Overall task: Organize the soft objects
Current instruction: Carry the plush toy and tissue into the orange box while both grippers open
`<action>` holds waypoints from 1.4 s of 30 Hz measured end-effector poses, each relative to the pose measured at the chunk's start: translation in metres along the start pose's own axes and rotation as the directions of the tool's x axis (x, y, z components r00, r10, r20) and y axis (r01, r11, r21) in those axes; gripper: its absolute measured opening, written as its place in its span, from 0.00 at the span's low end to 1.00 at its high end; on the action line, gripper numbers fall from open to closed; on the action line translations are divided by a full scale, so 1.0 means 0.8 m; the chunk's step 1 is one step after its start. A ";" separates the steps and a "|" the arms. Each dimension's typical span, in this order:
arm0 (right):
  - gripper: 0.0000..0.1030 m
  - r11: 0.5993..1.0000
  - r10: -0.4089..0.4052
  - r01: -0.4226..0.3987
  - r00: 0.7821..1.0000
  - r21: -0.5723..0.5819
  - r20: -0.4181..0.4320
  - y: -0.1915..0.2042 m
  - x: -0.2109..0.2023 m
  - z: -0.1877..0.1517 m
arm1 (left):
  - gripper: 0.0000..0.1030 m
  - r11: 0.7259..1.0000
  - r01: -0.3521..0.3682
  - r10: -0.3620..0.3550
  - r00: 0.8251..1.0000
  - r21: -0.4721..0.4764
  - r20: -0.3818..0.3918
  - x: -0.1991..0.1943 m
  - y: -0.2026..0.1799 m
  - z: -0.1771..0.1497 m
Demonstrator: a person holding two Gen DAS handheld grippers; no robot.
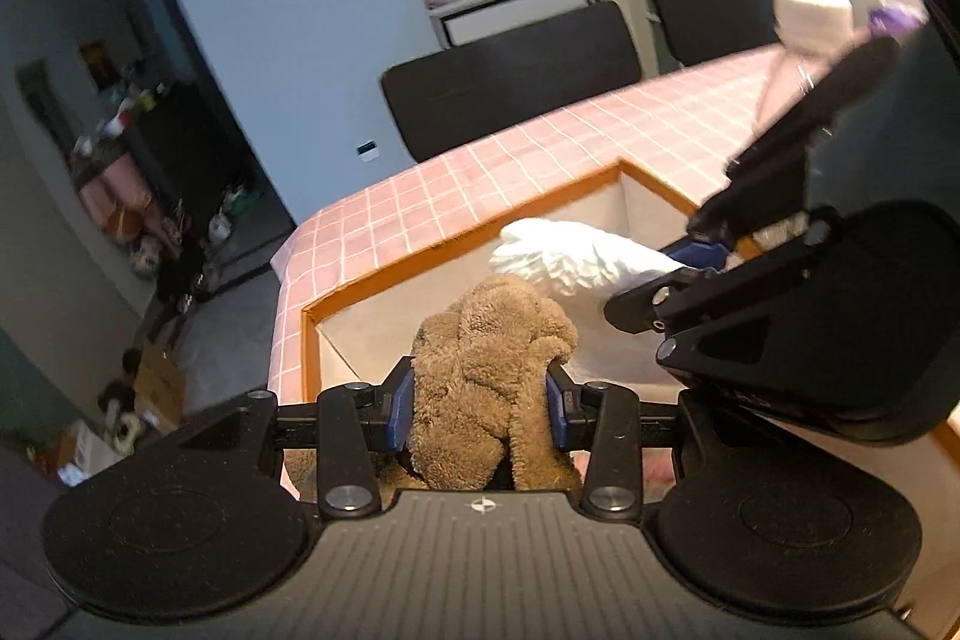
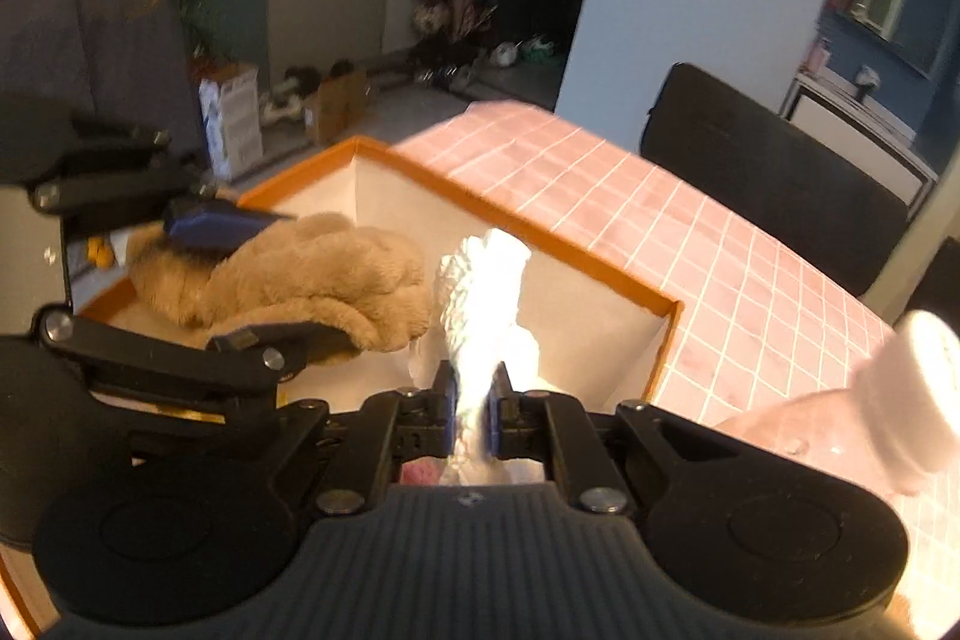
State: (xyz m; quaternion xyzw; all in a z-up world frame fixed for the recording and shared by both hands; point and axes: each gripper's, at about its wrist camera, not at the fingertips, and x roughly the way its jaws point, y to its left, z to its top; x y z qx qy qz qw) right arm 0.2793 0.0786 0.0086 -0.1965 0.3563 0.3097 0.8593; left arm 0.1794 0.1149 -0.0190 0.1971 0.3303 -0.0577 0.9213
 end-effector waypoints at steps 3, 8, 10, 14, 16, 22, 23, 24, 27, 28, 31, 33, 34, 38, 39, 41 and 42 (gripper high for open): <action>0.08 0.998 0.013 -0.016 0.999 -0.061 -0.052 0.007 0.012 -0.003 | 0.46 0.996 0.021 -0.019 1.000 0.085 -0.021 0.003 -0.005 -0.002; 0.11 0.990 0.025 -0.041 0.992 -0.136 -0.120 0.014 0.030 -0.002 | 0.46 0.980 0.076 -0.055 0.992 0.183 -0.117 0.018 -0.014 -0.004; 0.13 0.984 0.027 -0.050 0.990 -0.169 -0.138 0.019 0.036 -0.002 | 0.47 0.973 0.090 -0.059 0.987 0.211 -0.146 0.025 -0.020 -0.007; 0.14 0.982 0.013 -0.043 0.987 -0.185 -0.157 0.014 0.043 0.002 | 0.54 0.971 0.085 -0.051 0.987 0.223 -0.155 0.029 -0.024 -0.011; 0.21 0.982 0.016 -0.046 0.987 -0.184 -0.162 0.013 0.043 0.002 | 0.57 0.971 0.082 -0.050 0.988 0.224 -0.145 0.027 -0.025 -0.011; 0.46 0.980 0.004 -0.031 0.991 -0.197 -0.135 0.015 0.038 0.003 | 0.67 0.963 0.049 -0.016 0.992 0.264 -0.126 0.021 -0.026 -0.012; 0.48 0.980 0.004 -0.030 0.992 -0.197 -0.129 0.014 0.036 0.004 | 0.67 0.963 0.047 -0.014 0.992 0.264 -0.123 0.019 -0.025 -0.012; 0.48 0.980 0.010 -0.035 0.992 -0.197 -0.125 0.014 0.034 0.005 | 0.68 0.965 0.045 -0.015 0.993 0.258 -0.119 0.015 -0.024 -0.012; 0.48 0.978 0.015 -0.037 0.994 -0.203 -0.110 0.018 0.025 0.005 | 0.68 0.970 0.048 -0.023 0.994 0.239 -0.104 0.003 -0.019 -0.012; 0.49 0.977 0.018 -0.039 0.995 -0.209 -0.103 0.019 0.021 0.005 | 0.69 0.971 0.047 -0.024 0.995 0.234 -0.098 0.000 -0.018 -0.011; 0.55 0.974 0.020 -0.038 0.997 -0.223 -0.079 0.025 0.003 0.006 | 0.70 0.972 0.045 -0.026 0.996 0.231 -0.084 -0.014 -0.018 -0.013; 0.59 0.973 0.021 -0.034 0.998 -0.227 -0.059 0.027 -0.008 0.007 | 0.71 0.972 0.038 -0.021 0.997 0.233 -0.075 -0.025 -0.019 -0.013; 0.60 0.973 0.023 -0.034 0.999 -0.227 -0.048 0.027 -0.015 0.007 | 0.71 0.971 0.036 -0.020 0.997 0.235 -0.069 -0.030 -0.020 -0.013; 0.61 0.973 0.033 -0.030 0.999 -0.229 0.007 0.031 -0.049 0.008 | 0.71 0.973 0.016 -0.006 0.999 0.229 -0.045 -0.051 -0.021 -0.013; 0.61 0.974 0.035 -0.028 0.999 -0.226 0.027 0.031 -0.059 0.006 | 0.71 0.975 0.010 -0.002 0.999 0.223 -0.035 -0.057 -0.022 -0.014; 0.61 0.977 0.039 -0.023 0.997 -0.213 0.071 0.030 -0.080 0.003 | 0.71 0.979 -0.003 0.005 1.000 0.203 -0.011 -0.070 -0.023 -0.018; 0.61 0.979 0.042 -0.021 0.995 -0.204 0.095 0.029 -0.091 0.001 | 0.71 0.982 -0.009 0.009 1.000 0.188 0.003 -0.075 -0.023 -0.019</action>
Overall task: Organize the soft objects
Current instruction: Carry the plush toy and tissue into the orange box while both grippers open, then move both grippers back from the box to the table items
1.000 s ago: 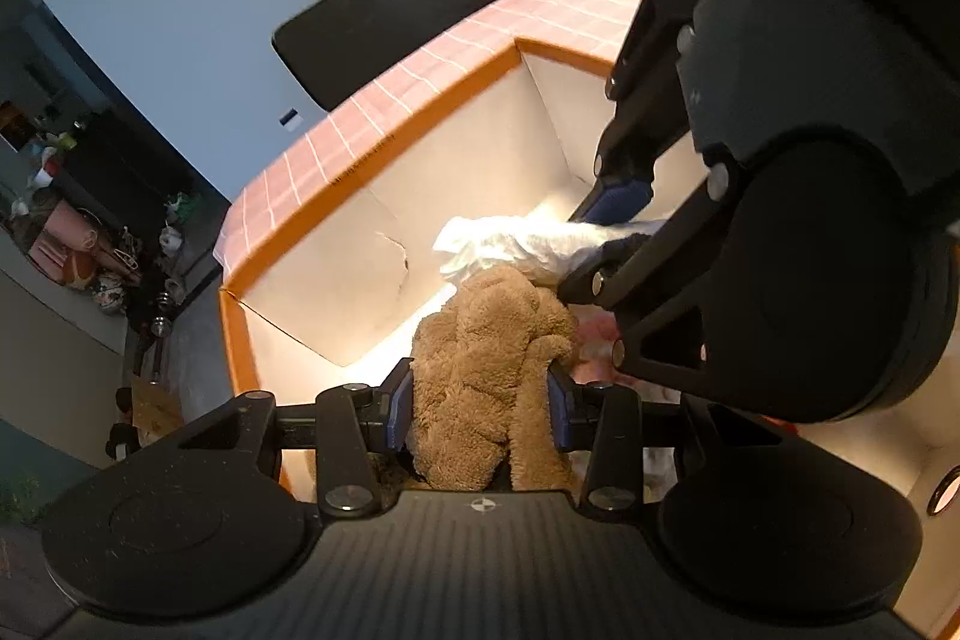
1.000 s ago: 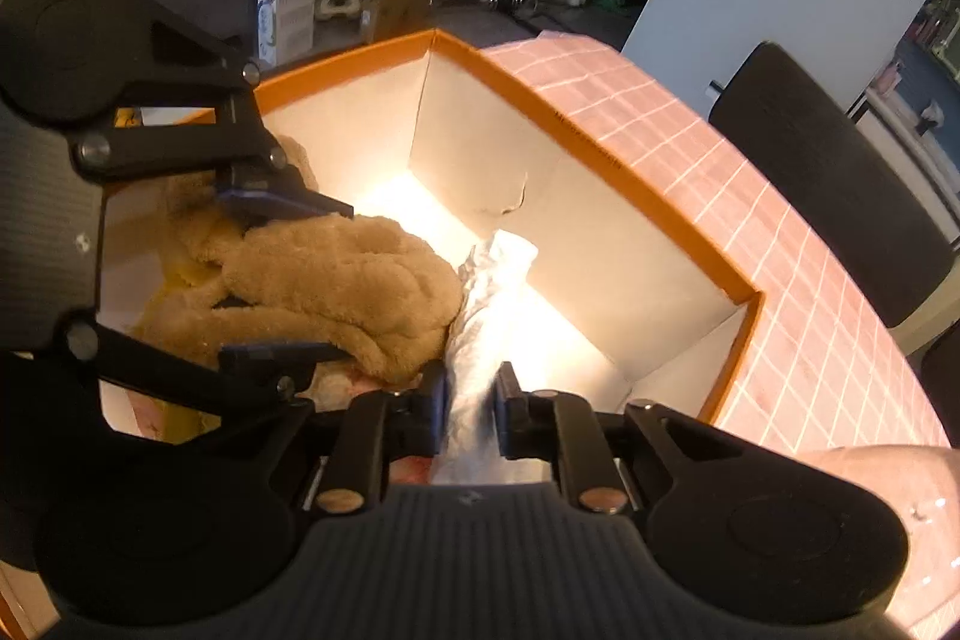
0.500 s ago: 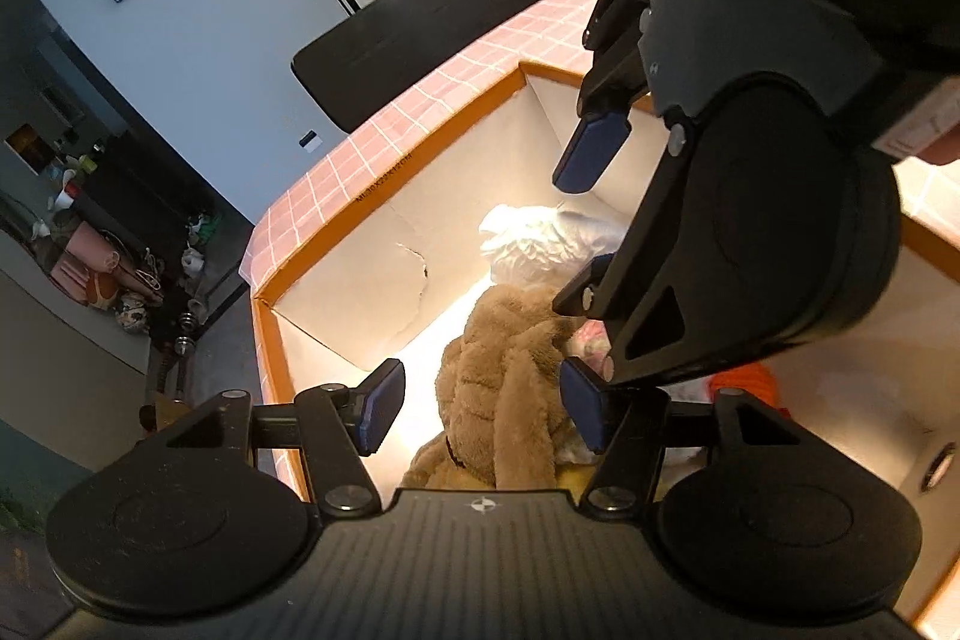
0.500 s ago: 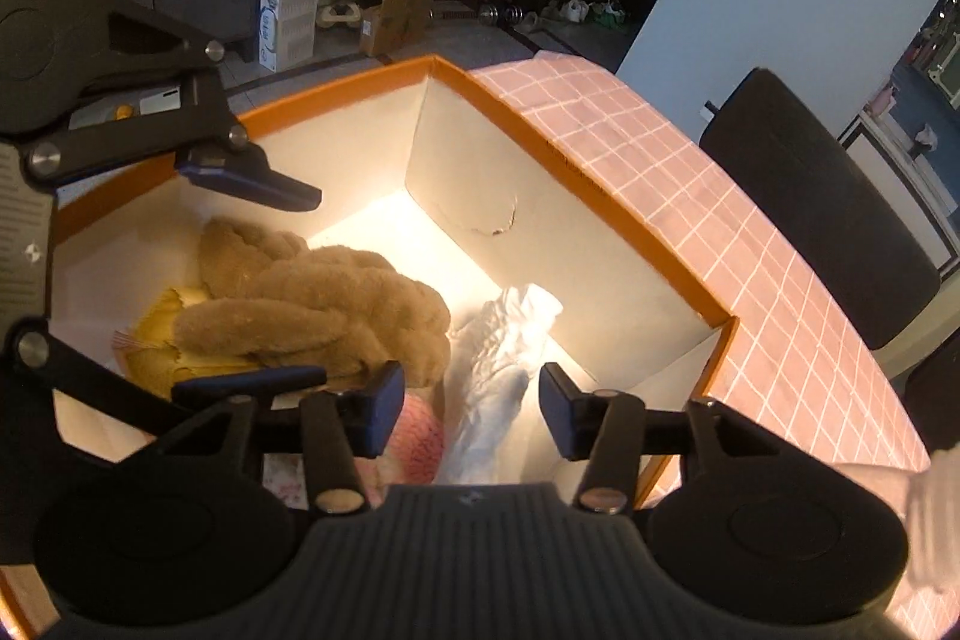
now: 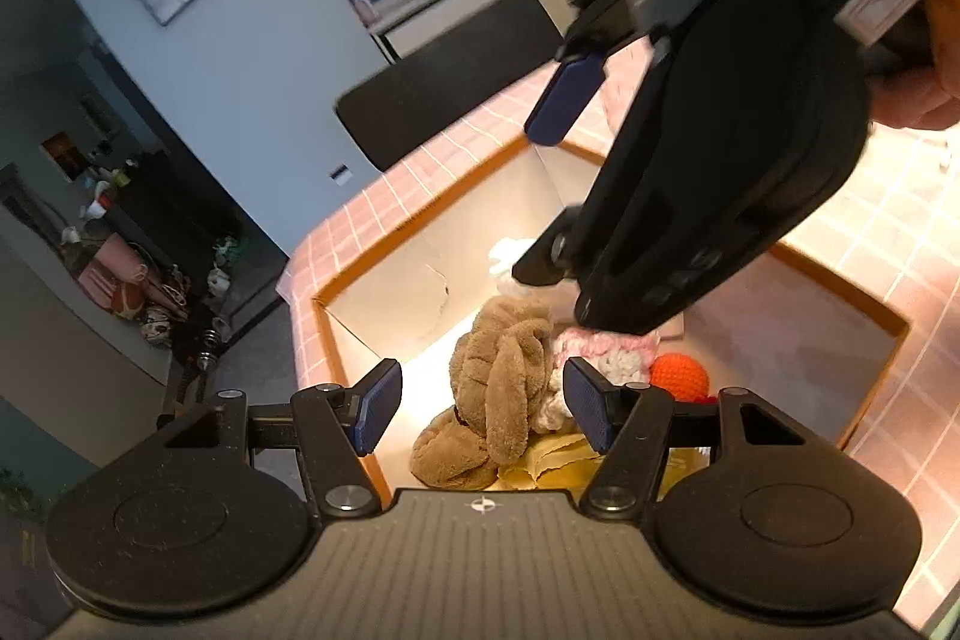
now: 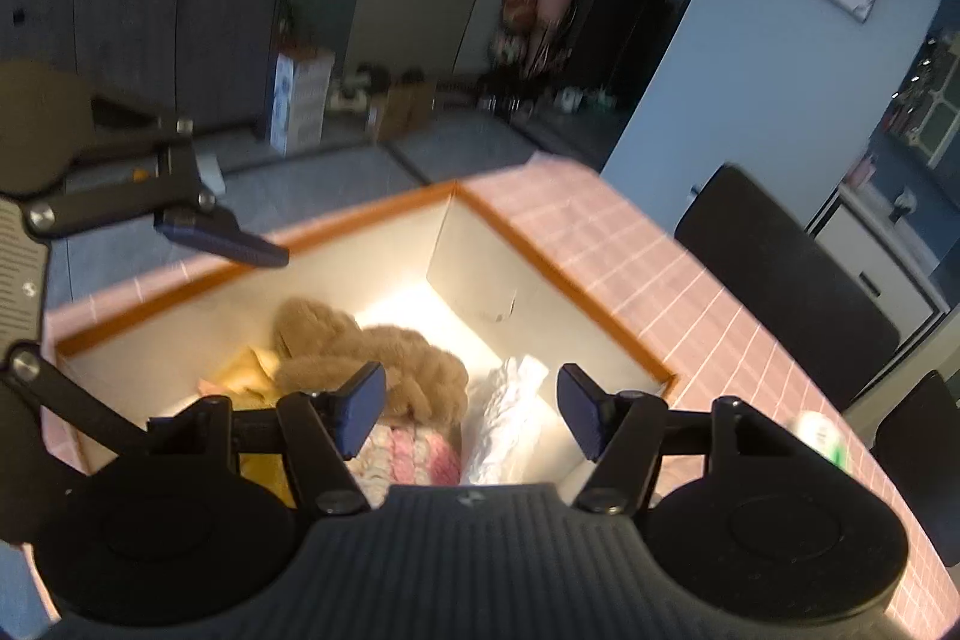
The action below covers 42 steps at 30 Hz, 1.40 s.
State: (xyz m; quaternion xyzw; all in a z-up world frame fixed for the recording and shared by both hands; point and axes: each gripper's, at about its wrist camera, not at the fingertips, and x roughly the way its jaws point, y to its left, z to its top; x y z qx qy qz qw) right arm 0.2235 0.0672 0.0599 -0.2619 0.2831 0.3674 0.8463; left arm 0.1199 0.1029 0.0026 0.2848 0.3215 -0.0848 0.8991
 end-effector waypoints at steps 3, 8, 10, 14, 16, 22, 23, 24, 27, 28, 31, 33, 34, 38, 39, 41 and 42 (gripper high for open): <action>0.62 1.000 -0.008 0.006 0.998 0.030 0.070 -0.001 -0.036 -0.009 | 0.71 0.998 -0.016 0.019 0.998 -0.058 0.052 -0.018 0.001 -0.001; 0.62 0.994 -0.040 0.022 0.984 0.103 0.174 -0.005 -0.095 -0.039 | 0.71 0.985 -0.032 0.058 0.987 -0.170 0.153 -0.049 -0.008 0.000; 0.62 0.990 -0.057 0.028 0.976 0.139 0.211 -0.009 -0.117 -0.054 | 0.71 0.975 -0.033 0.078 0.977 -0.222 0.199 -0.061 -0.012 0.002; 0.63 0.975 -0.103 0.044 0.957 0.216 0.271 -0.017 -0.158 -0.088 | 0.71 0.949 -0.008 0.104 0.952 -0.314 0.289 -0.081 -0.027 0.008; 0.63 0.966 -0.131 0.056 0.948 0.251 0.291 -0.022 -0.174 -0.106 | 0.71 0.938 0.016 0.106 0.938 -0.347 0.329 -0.087 -0.038 0.012; 0.64 0.919 -0.233 0.106 0.922 0.379 0.308 -0.039 -0.213 -0.167 | 0.71 0.912 0.077 0.109 0.902 -0.403 0.418 -0.096 -0.083 0.029; 0.64 0.906 -0.249 0.110 0.920 0.409 0.304 -0.043 -0.218 -0.179 | 0.71 0.906 0.097 0.100 0.897 -0.413 0.431 -0.096 -0.089 0.032; 0.65 0.892 -0.264 0.115 0.918 0.437 0.297 -0.049 -0.221 -0.191 | 0.71 0.900 0.121 0.087 0.892 -0.420 0.444 -0.095 -0.095 0.035; 0.65 0.847 -0.311 0.141 0.914 0.512 0.262 -0.063 -0.229 -0.225 | 0.71 0.875 0.197 0.042 0.879 -0.443 0.474 -0.092 -0.115 0.041; 0.65 0.831 -0.326 0.152 0.912 0.535 0.248 -0.067 -0.231 -0.236 | 0.71 0.866 0.221 0.026 0.877 -0.449 0.481 -0.090 -0.120 0.044; 0.65 0.783 -0.374 0.192 0.906 0.592 0.200 -0.076 -0.230 -0.269 | 0.70 0.840 0.291 -0.036 0.872 -0.457 0.489 -0.075 -0.133 0.052; 0.65 0.756 -0.396 0.225 0.905 0.614 0.157 -0.084 -0.227 -0.292 | 0.70 0.831 0.317 -0.068 0.874 -0.457 0.481 -0.064 -0.140 0.058; 0.65 0.744 -0.409 0.245 0.903 0.622 0.134 -0.088 -0.225 -0.302 | 0.70 0.830 0.322 -0.080 0.876 -0.455 0.475 -0.059 -0.145 0.061; 0.65 0.693 -0.431 0.296 0.901 0.658 0.049 -0.107 -0.213 -0.345 | 0.70 0.834 0.349 -0.139 0.883 -0.428 0.449 -0.033 -0.170 0.073; 0.65 0.679 -0.428 0.302 0.903 0.669 0.027 -0.113 -0.209 -0.357 | 0.70 0.835 0.358 -0.159 0.884 -0.418 0.440 -0.026 -0.175 0.075; 0.65 0.657 -0.422 0.314 0.906 0.685 -0.011 -0.124 -0.199 -0.374 | 0.70 0.842 0.365 -0.187 0.889 -0.398 0.418 -0.013 -0.187 0.080; 0.65 0.646 -0.424 0.326 0.905 0.691 -0.031 -0.130 -0.196 -0.383 | 0.70 0.847 0.366 -0.201 0.892 -0.386 0.404 -0.007 -0.191 0.082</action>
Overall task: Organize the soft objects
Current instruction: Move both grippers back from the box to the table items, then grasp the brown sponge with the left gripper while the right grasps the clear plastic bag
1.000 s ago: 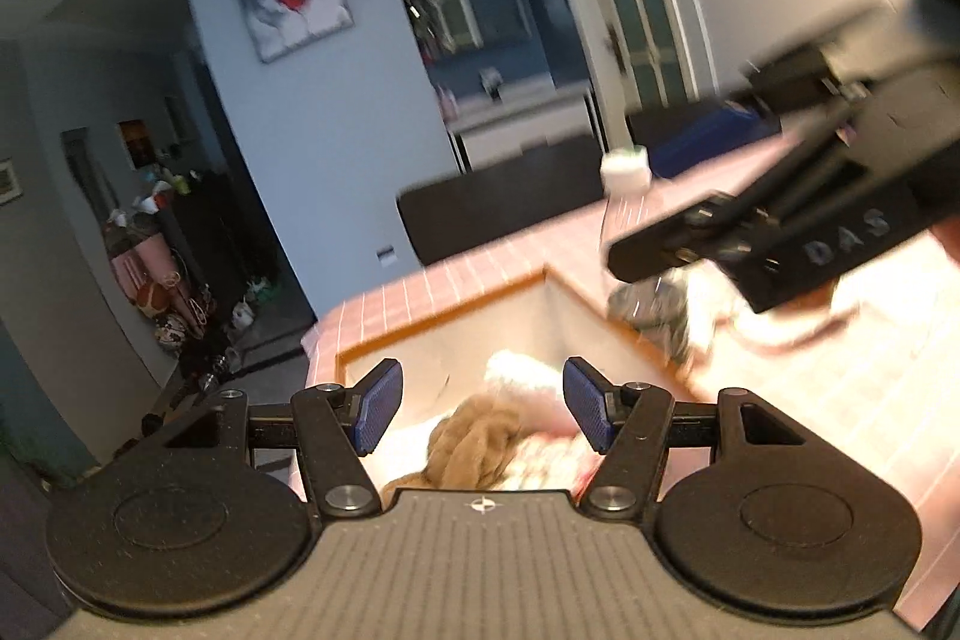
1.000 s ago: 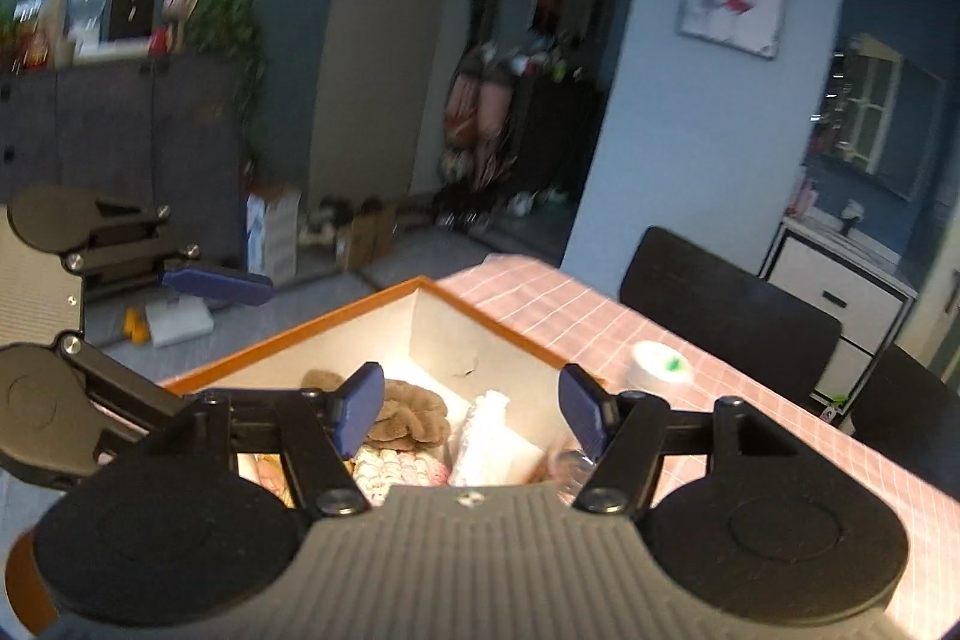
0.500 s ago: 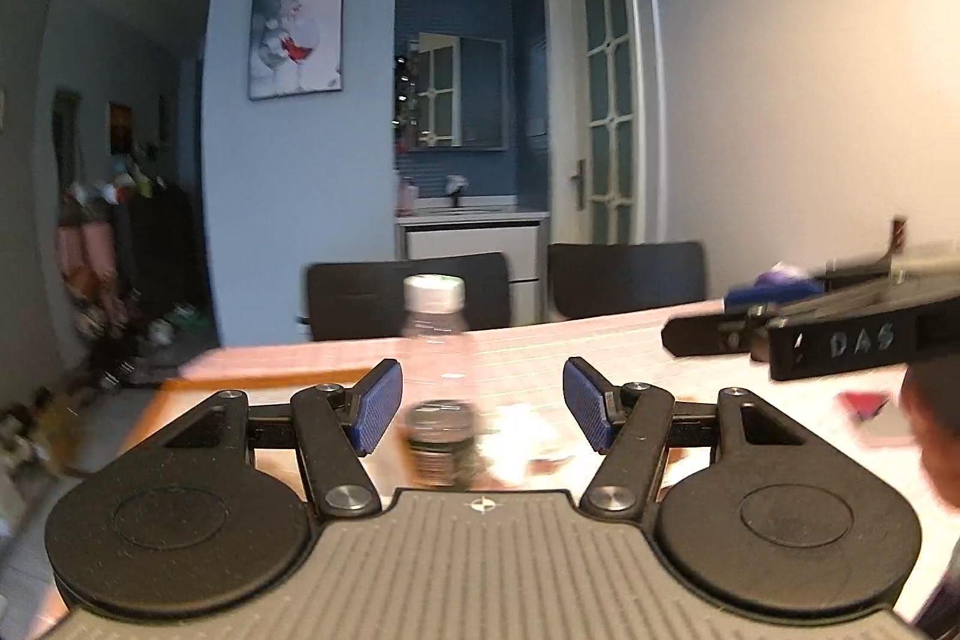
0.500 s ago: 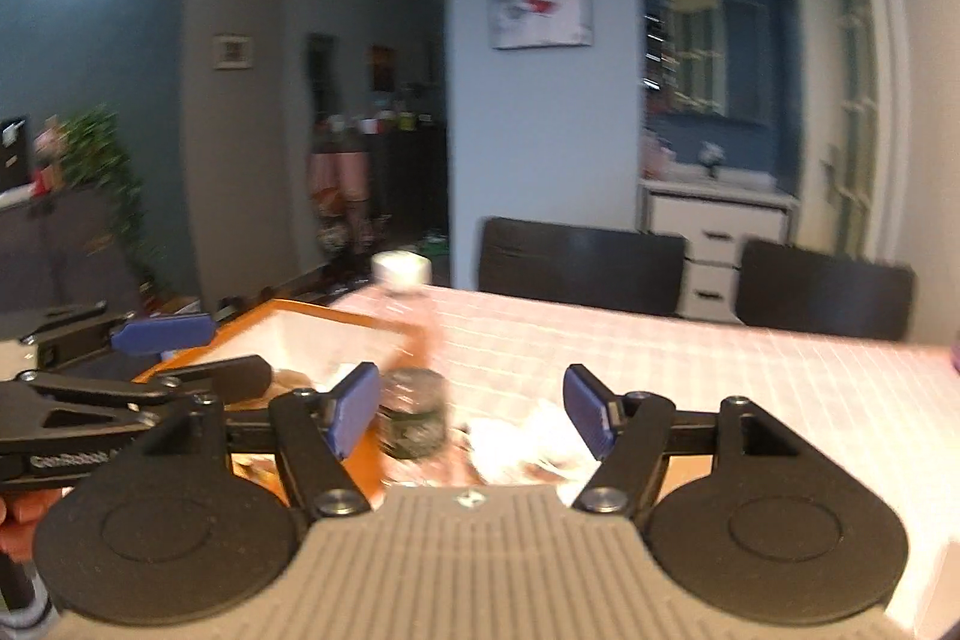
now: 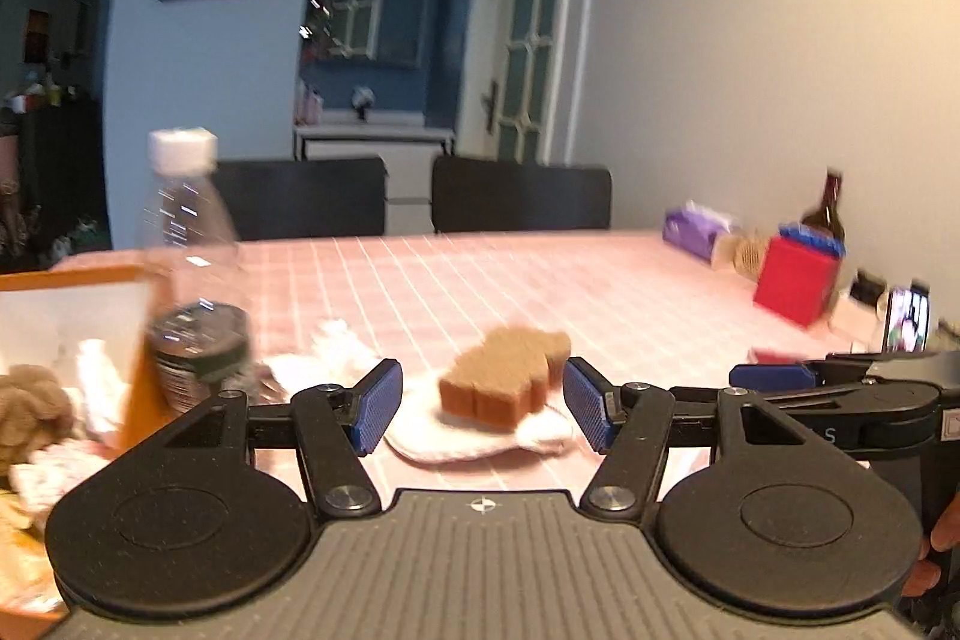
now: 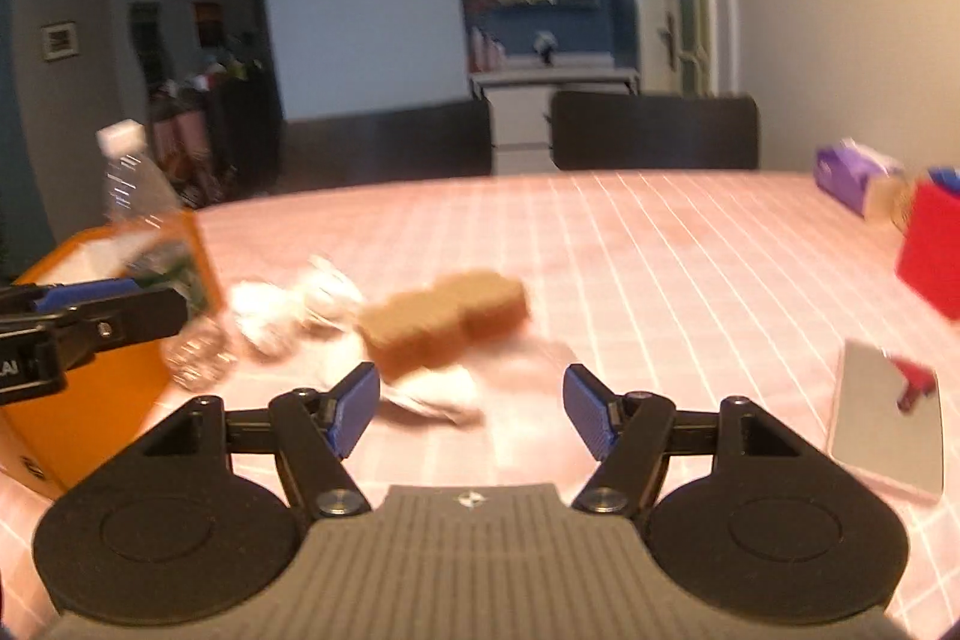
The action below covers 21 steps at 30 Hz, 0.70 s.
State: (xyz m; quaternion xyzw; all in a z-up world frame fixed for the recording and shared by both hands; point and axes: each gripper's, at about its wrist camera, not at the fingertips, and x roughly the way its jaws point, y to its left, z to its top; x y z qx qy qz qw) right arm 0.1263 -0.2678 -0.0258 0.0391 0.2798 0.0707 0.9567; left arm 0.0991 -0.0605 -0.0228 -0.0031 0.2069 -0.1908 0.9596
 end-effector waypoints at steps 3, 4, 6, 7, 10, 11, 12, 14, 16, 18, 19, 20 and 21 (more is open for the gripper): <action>0.66 0.999 -0.032 0.033 0.999 0.023 -0.038 -0.019 0.020 -0.011 | 0.70 0.999 0.016 -0.014 0.999 0.035 -0.050 0.022 -0.010 -0.008; 0.66 0.999 -0.038 0.040 0.998 0.033 -0.055 -0.024 0.028 -0.012 | 0.70 0.999 0.021 -0.018 0.997 0.046 -0.069 0.029 -0.013 -0.010; 0.67 0.997 -0.039 0.044 0.995 0.058 -0.087 -0.039 0.044 -0.018 | 0.70 0.998 0.020 -0.014 0.995 0.059 -0.097 0.044 -0.015 -0.012; 0.70 0.997 -0.038 0.045 0.994 0.067 -0.099 -0.043 0.053 -0.017 | 0.71 0.998 0.017 -0.010 0.994 0.065 -0.109 0.051 -0.017 -0.012; 0.80 0.996 -0.025 0.036 0.992 0.086 -0.124 -0.048 0.073 -0.014 | 0.76 0.996 0.011 0.001 0.990 0.088 -0.143 0.078 -0.018 -0.011; 0.83 0.995 -0.018 0.030 0.992 0.093 -0.128 -0.046 0.077 -0.011 | 0.80 0.996 0.012 0.003 0.989 0.093 -0.150 0.085 -0.018 -0.009; 0.84 0.995 -0.010 0.023 0.991 0.096 -0.131 -0.046 0.079 -0.012 | 0.83 0.995 0.011 0.004 0.988 0.094 -0.154 0.091 -0.016 -0.008; 0.86 0.996 -0.003 0.016 0.990 0.091 -0.144 -0.044 0.094 -0.010 | 0.85 0.996 0.007 0.007 0.986 0.089 -0.166 0.109 -0.017 -0.004; 0.87 0.996 0.001 0.014 0.986 0.090 -0.169 -0.045 0.108 -0.010 | 0.86 0.996 0.023 -0.008 0.983 0.081 -0.181 0.124 -0.014 -0.003; 0.88 0.995 -0.008 0.028 0.979 0.098 -0.203 -0.048 0.123 -0.012 | 0.87 0.996 0.022 -0.006 0.981 0.085 -0.193 0.139 -0.012 -0.001; 0.88 0.994 -0.013 0.037 0.976 0.106 -0.217 -0.050 0.128 -0.014 | 0.87 0.995 0.020 -0.001 0.981 0.096 -0.193 0.147 -0.013 -0.001; 0.88 0.992 -0.014 0.042 0.973 0.119 -0.229 -0.054 0.133 -0.016 | 0.88 0.994 0.023 -0.002 0.981 0.106 -0.192 0.155 -0.013 0.000; 0.88 0.990 -0.012 0.045 0.971 0.133 -0.240 -0.058 0.136 -0.017 | 0.88 0.993 0.026 -0.004 0.981 0.112 -0.194 0.162 -0.013 -0.001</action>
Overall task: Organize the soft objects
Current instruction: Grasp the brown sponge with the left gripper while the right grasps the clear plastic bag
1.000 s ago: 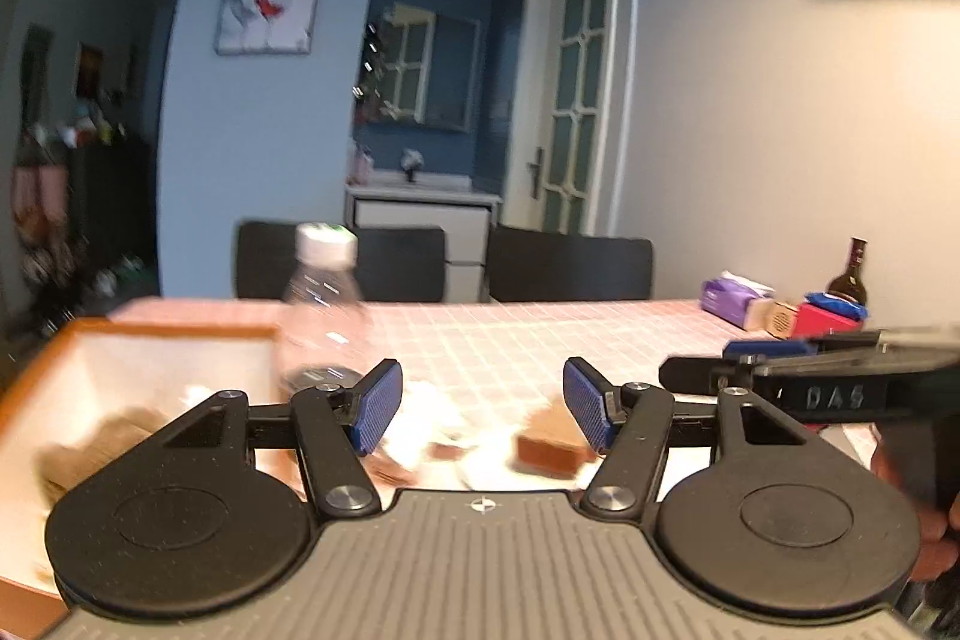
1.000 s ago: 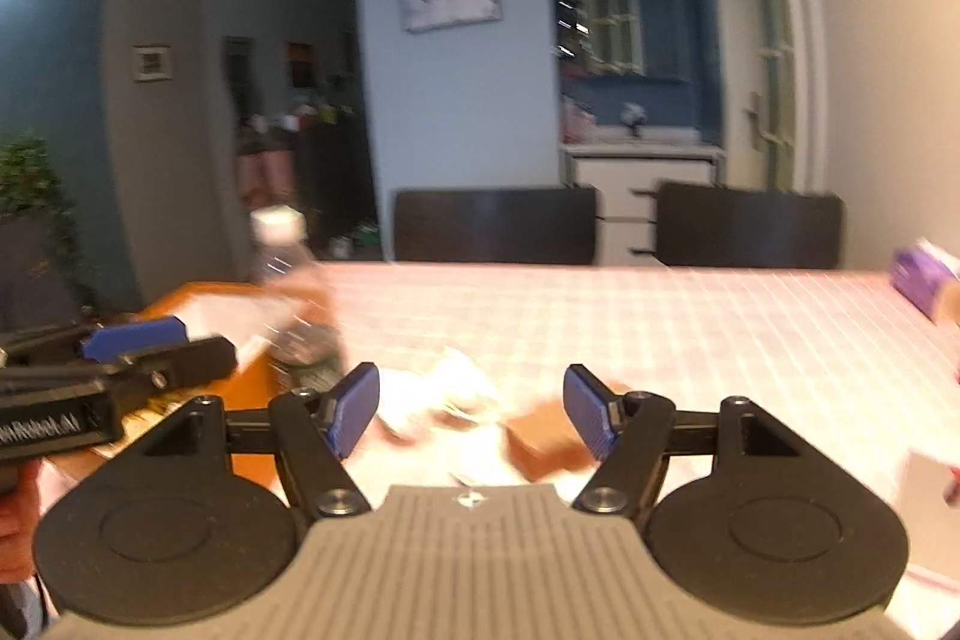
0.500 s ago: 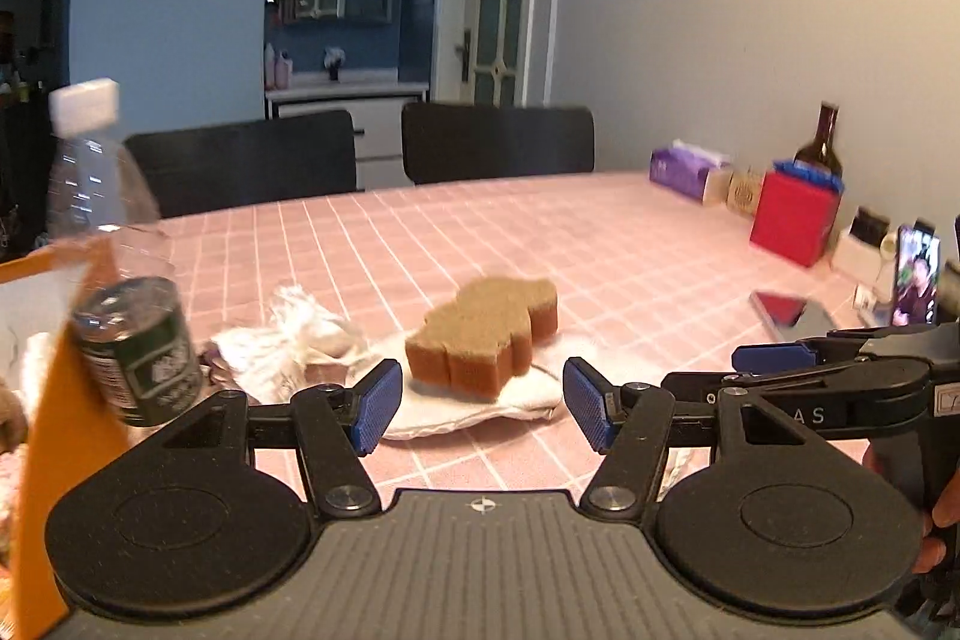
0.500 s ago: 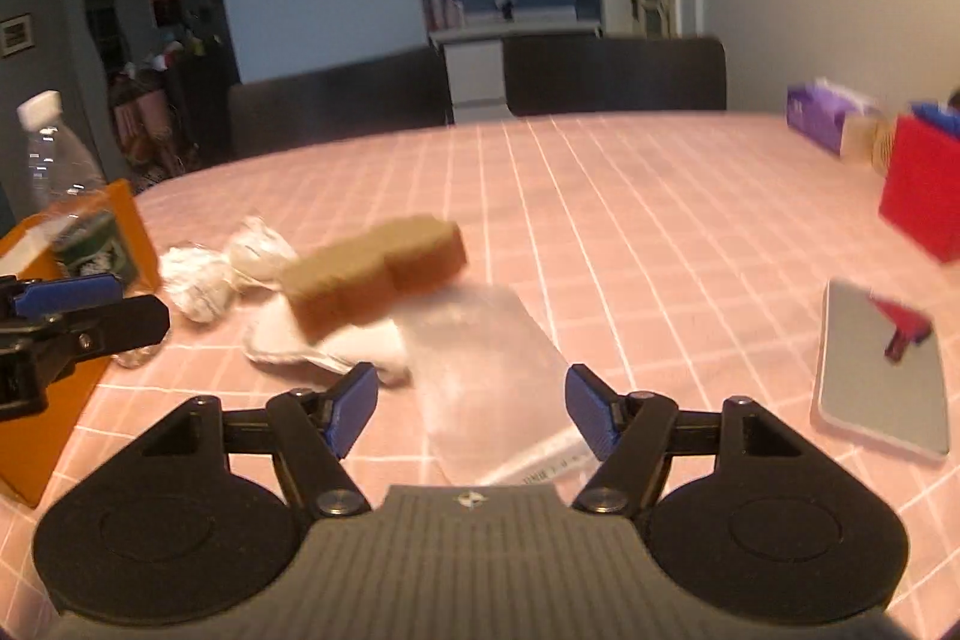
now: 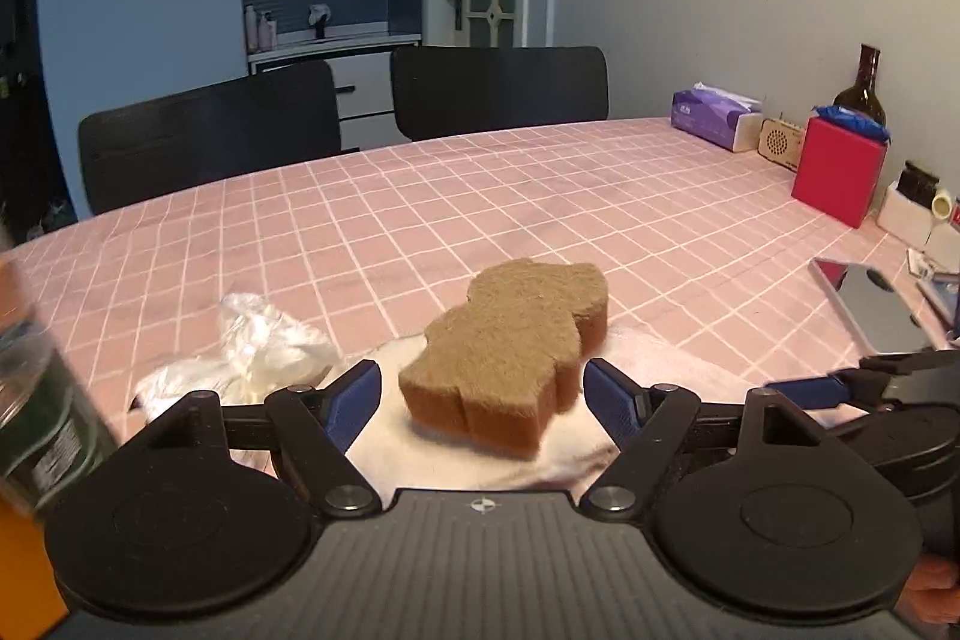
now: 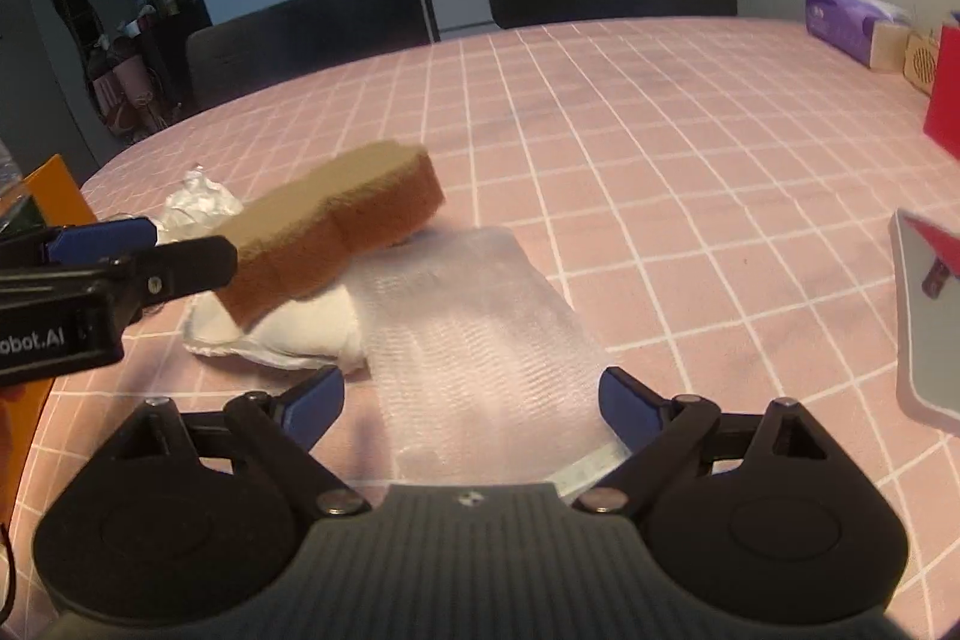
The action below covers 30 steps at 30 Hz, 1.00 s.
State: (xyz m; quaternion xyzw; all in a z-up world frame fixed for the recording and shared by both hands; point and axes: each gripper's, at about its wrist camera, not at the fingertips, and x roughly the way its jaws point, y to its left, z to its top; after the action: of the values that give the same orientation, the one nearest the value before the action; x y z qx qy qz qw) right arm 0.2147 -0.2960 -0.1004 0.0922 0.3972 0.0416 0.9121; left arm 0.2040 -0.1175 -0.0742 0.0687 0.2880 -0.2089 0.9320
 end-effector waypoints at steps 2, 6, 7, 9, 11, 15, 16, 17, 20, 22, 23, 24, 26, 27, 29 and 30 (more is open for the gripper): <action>0.88 1.000 0.002 -0.002 1.000 0.015 0.005 -0.005 0.003 -0.001 | 0.88 1.000 0.009 -0.009 1.000 0.008 -0.010 0.013 0.001 0.000; 0.86 1.000 -0.009 0.009 1.000 -0.005 0.014 -0.005 0.001 -0.001 | 0.89 0.999 0.028 -0.027 1.000 0.025 -0.016 0.032 0.003 -0.002; 0.84 1.000 -0.013 0.013 1.000 -0.013 0.019 -0.004 0.001 -0.002 | 0.89 0.999 0.037 -0.036 0.999 0.026 -0.016 0.035 0.004 -0.003; 0.79 0.999 -0.031 0.032 0.999 -0.037 0.029 -0.001 0.000 -0.004 | 0.89 0.998 0.055 -0.055 0.998 0.024 -0.016 0.041 0.006 -0.003; 0.72 0.998 -0.046 0.047 0.998 -0.049 0.034 0.000 0.000 -0.004 | 0.89 0.998 0.064 -0.063 0.998 0.025 -0.025 0.047 0.006 -0.003; 0.57 0.996 -0.076 0.079 0.996 -0.050 0.050 -0.003 -0.003 -0.007 | 0.89 0.996 0.088 -0.088 0.996 0.006 -0.026 0.055 0.009 -0.003; 0.50 0.994 -0.090 0.093 0.995 -0.058 0.054 -0.002 -0.004 -0.008 | 0.89 0.996 0.093 -0.093 0.995 0.002 -0.026 0.056 0.009 -0.002; 0.44 0.992 -0.104 0.109 0.993 -0.070 0.059 -0.001 -0.004 -0.009 | 0.87 0.995 0.096 -0.096 0.995 0.000 -0.024 0.057 0.009 -0.002; 0.24 0.985 -0.136 0.143 0.988 -0.095 0.076 0.001 -0.004 -0.013 | 0.75 0.995 0.100 -0.100 0.995 0.009 -0.013 0.057 0.005 0.000; 0.10 0.986 -0.135 0.141 0.988 -0.086 0.080 0.000 -0.005 -0.014 | 0.69 0.996 0.087 -0.087 0.996 0.017 -0.002 0.055 0.002 0.000; 0.03 0.987 -0.131 0.138 0.988 -0.083 0.079 -0.001 -0.006 -0.014 | 0.67 0.996 0.081 -0.081 0.997 0.022 0.006 0.053 0.001 -0.001; 0.02 0.988 -0.127 0.133 0.989 -0.078 0.078 -0.002 -0.006 -0.014 | 0.65 0.997 0.076 -0.077 0.997 0.026 0.011 0.052 -0.001 -0.001; 0.00 0.990 -0.119 0.124 0.990 -0.068 0.076 -0.003 -0.007 -0.014 | 0.63 0.997 0.068 -0.068 0.998 0.025 0.015 0.050 -0.002 -0.002; 0.00 0.991 -0.114 0.119 0.991 -0.064 0.075 -0.003 -0.008 -0.014 | 0.61 0.998 0.062 -0.062 0.998 0.025 0.017 0.049 -0.003 -0.002; 0.00 0.993 -0.099 0.103 0.992 -0.057 0.073 -0.003 -0.009 -0.015 | 0.60 0.998 0.052 -0.053 0.998 0.028 0.031 0.044 -0.004 -0.003; 0.00 0.993 -0.095 0.100 0.993 -0.057 0.075 -0.002 -0.010 -0.015 | 0.60 0.998 0.048 -0.050 0.998 0.028 0.041 0.041 -0.005 -0.003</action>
State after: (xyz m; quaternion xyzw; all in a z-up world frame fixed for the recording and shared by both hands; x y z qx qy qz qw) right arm 0.2005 -0.2970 -0.1024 0.0463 0.3665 0.0057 0.9293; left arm 0.2252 -0.1319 -0.0948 0.0696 0.2671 -0.2369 0.9315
